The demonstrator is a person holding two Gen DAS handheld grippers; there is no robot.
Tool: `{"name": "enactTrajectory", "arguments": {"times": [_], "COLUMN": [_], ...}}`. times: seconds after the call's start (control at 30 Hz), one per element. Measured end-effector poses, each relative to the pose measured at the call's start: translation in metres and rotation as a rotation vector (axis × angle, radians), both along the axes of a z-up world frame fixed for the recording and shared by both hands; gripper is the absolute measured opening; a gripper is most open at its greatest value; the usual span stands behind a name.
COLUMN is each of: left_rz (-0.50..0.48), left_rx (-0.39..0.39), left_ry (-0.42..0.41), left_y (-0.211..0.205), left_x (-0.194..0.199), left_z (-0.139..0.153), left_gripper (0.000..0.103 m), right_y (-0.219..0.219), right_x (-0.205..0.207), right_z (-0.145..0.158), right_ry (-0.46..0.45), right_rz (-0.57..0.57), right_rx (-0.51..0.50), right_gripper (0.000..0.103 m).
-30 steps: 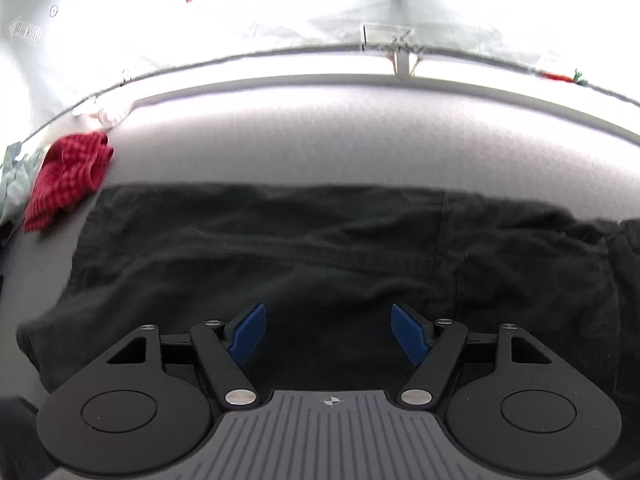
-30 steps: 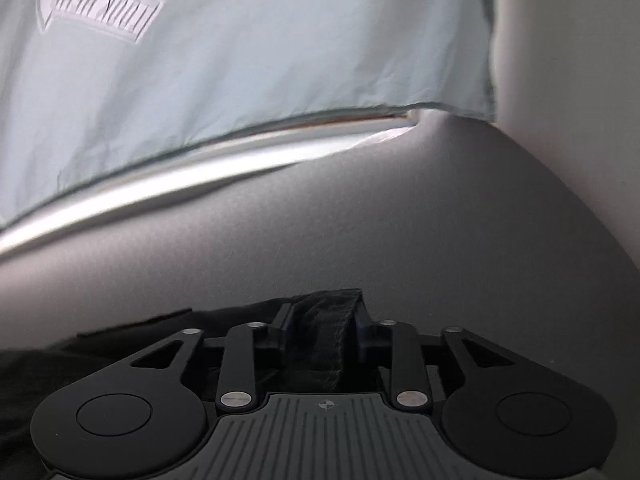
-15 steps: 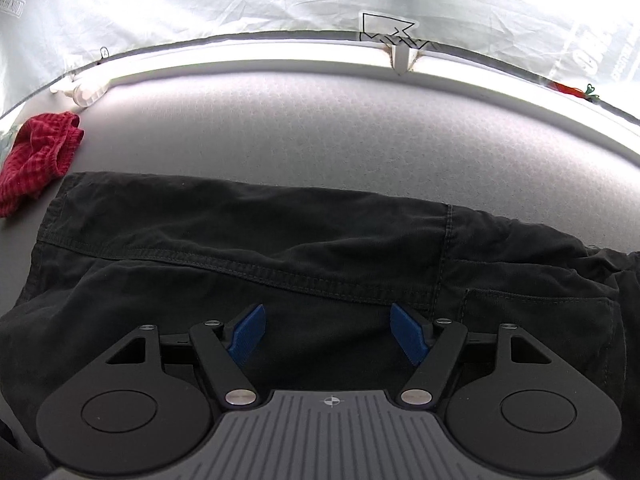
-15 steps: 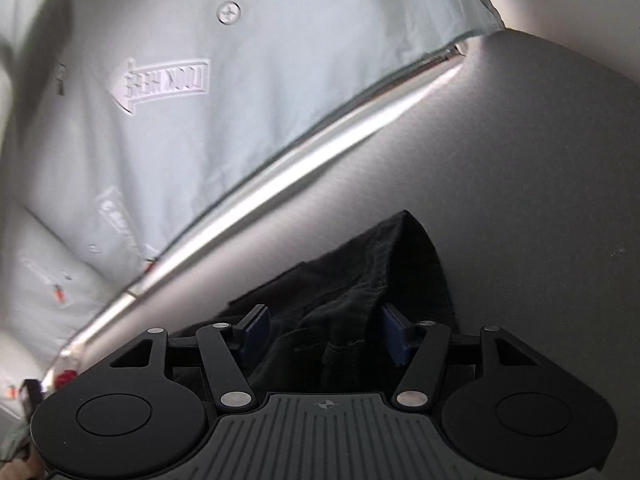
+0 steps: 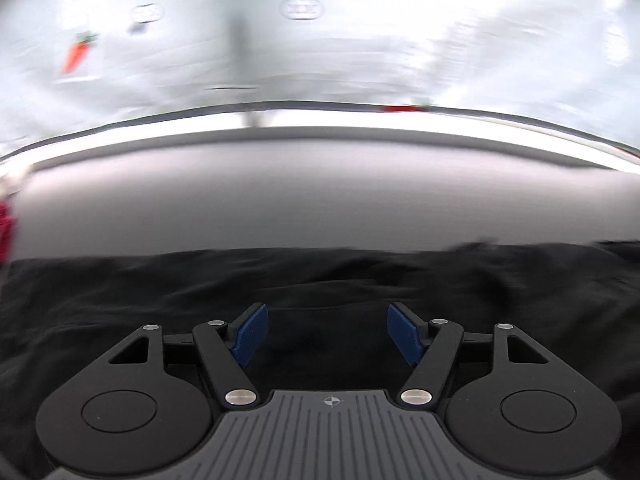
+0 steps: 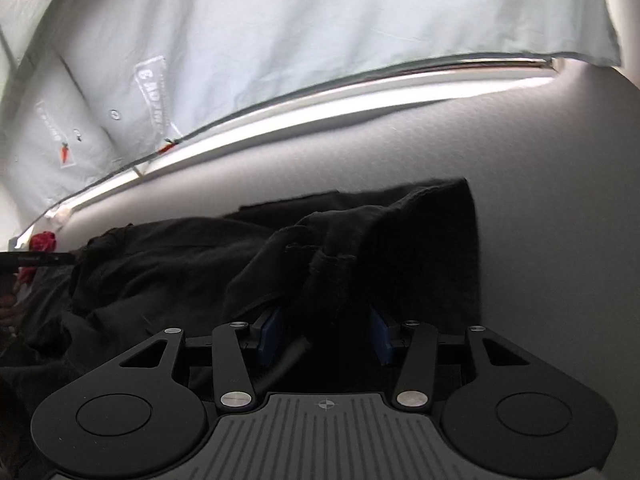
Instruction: Fold clothes
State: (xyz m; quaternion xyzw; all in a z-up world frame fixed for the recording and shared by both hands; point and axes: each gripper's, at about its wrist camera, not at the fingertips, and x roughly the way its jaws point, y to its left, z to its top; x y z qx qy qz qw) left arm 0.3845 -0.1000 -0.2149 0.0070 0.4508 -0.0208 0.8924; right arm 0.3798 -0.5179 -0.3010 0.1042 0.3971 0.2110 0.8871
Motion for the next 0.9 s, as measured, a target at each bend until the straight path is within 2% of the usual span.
{"name": "enactTrajectory", "arguments": {"times": [0.03, 0.13, 0.23, 0.33, 0.4, 0.43, 0.47, 0.53, 0.57, 0.63, 0.67, 0.7, 0.77, 0.8, 0.83, 0.9], "left_rz": [-0.010, -0.014, -0.009, -0.051, -0.133, -0.204, -0.265, -0.337, -0.374, -0.457, -0.493, -0.513, -0.550, -0.576, -0.607, -0.695], "left_rx": [0.015, 0.071, 0.019, -0.053, -0.118, -0.157, -0.175, -0.156, -0.122, -0.077, -0.066, -0.065, -0.103, -0.144, -0.182, -0.257], "left_ry": [0.005, 0.003, -0.019, -0.061, -0.067, -0.059, -0.053, -0.038, -0.032, -0.005, 0.025, 0.042, 0.065, 0.054, 0.046, 0.039], "left_y": [-0.009, -0.034, -0.041, -0.054, -0.073, -0.092, -0.114, -0.149, -0.171, -0.209, -0.226, -0.236, -0.242, -0.240, -0.238, -0.236], "left_x": [0.004, 0.010, 0.008, 0.001, -0.002, -0.003, -0.004, -0.002, -0.003, -0.004, -0.005, -0.010, -0.018, -0.025, -0.030, -0.043], "left_z": [-0.003, -0.008, 0.005, 0.029, 0.042, 0.047, 0.049, 0.044, 0.037, 0.018, 0.006, -0.002, -0.006, -0.003, 0.001, 0.010], "left_gripper": [0.071, 0.070, 0.069, 0.069, 0.070, 0.071, 0.071, 0.071, 0.071, 0.070, 0.069, 0.064, 0.055, 0.053, 0.052, 0.051], "right_y": [0.006, 0.022, 0.017, 0.008, 0.003, 0.000, -0.003, -0.008, -0.009, -0.008, -0.011, -0.016, -0.026, -0.033, -0.039, -0.042], "right_x": [0.005, 0.011, 0.002, -0.019, -0.029, -0.034, -0.040, -0.043, -0.044, -0.043, -0.041, -0.038, -0.037, -0.040, -0.043, -0.050], "right_z": [0.002, 0.010, 0.021, 0.036, 0.044, 0.051, 0.060, 0.075, 0.080, 0.088, 0.084, 0.079, 0.067, 0.062, 0.056, 0.046], "right_ry": [-0.001, 0.011, 0.057, 0.097, 0.108, 0.112, 0.117, 0.132, 0.131, 0.086, 0.096, 0.115, 0.124, 0.108, 0.092, 0.049], "right_rz": [0.034, 0.074, -0.023, -0.158, -0.217, -0.270, -0.335, -0.405, -0.420, -0.423, -0.423, -0.427, -0.419, -0.404, -0.389, -0.338], "right_rx": [0.005, -0.061, -0.069, -0.048, -0.020, -0.017, -0.014, -0.014, -0.015, -0.024, -0.030, -0.035, -0.021, 0.004, 0.030, 0.057], "right_gripper": [0.031, 0.023, 0.022, 0.022, 0.020, 0.006, 0.006, 0.006, 0.002, 0.002, 0.002, 0.006, 0.029, 0.050, 0.056, 0.056]}}
